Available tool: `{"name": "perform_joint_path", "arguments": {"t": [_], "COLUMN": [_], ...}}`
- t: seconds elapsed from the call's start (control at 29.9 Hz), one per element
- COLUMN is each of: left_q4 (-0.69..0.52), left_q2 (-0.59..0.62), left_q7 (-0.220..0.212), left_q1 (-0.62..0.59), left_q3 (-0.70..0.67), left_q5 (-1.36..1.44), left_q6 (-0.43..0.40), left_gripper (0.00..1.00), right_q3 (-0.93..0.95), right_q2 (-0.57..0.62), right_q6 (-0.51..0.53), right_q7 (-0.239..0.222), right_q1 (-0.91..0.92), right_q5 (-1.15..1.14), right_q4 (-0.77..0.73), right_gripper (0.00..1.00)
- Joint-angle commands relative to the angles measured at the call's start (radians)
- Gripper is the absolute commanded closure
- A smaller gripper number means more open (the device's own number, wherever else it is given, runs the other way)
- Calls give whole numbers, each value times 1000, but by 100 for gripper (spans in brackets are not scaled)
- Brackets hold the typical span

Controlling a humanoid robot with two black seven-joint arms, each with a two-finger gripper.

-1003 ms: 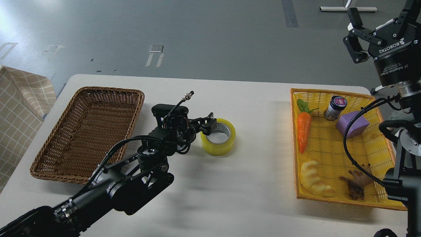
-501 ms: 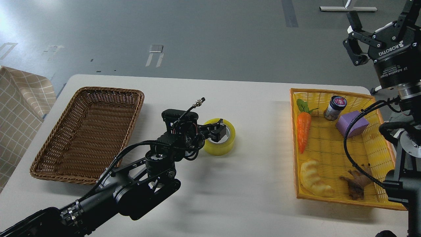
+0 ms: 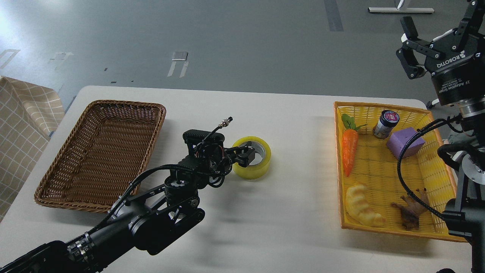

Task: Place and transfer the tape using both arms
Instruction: 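Hook the left gripper into the tape roll's hole and grip its rim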

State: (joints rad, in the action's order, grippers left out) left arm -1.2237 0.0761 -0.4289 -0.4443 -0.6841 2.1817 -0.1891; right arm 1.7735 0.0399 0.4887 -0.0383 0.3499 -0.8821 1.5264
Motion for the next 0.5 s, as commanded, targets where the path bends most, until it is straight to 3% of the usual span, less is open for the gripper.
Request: {"name": "perform_joint_path", "arguments": {"t": [0.0,0.4,0.47], "left_q4": [6,26,27], "left_q2": [-4,-7,-3], "left_q7": [4,35,45], "left_q1": [-1,1,1], "left_q3": [0,29,29], "left_q5": [0,-3,-2], "left_q6": [0,-1,-3], "left_gripper": [2,4,10], "right_q3": [0,0,0], "right_q2": [0,0,0], "right_q6": [0,0,0], "right_q7": [0,0,0], "right_q1": [-2,-14,-15], "right_q5": [0,-2,-2], "right_q4": [0,-2,-2], "right_gripper": [0,0,0]}}
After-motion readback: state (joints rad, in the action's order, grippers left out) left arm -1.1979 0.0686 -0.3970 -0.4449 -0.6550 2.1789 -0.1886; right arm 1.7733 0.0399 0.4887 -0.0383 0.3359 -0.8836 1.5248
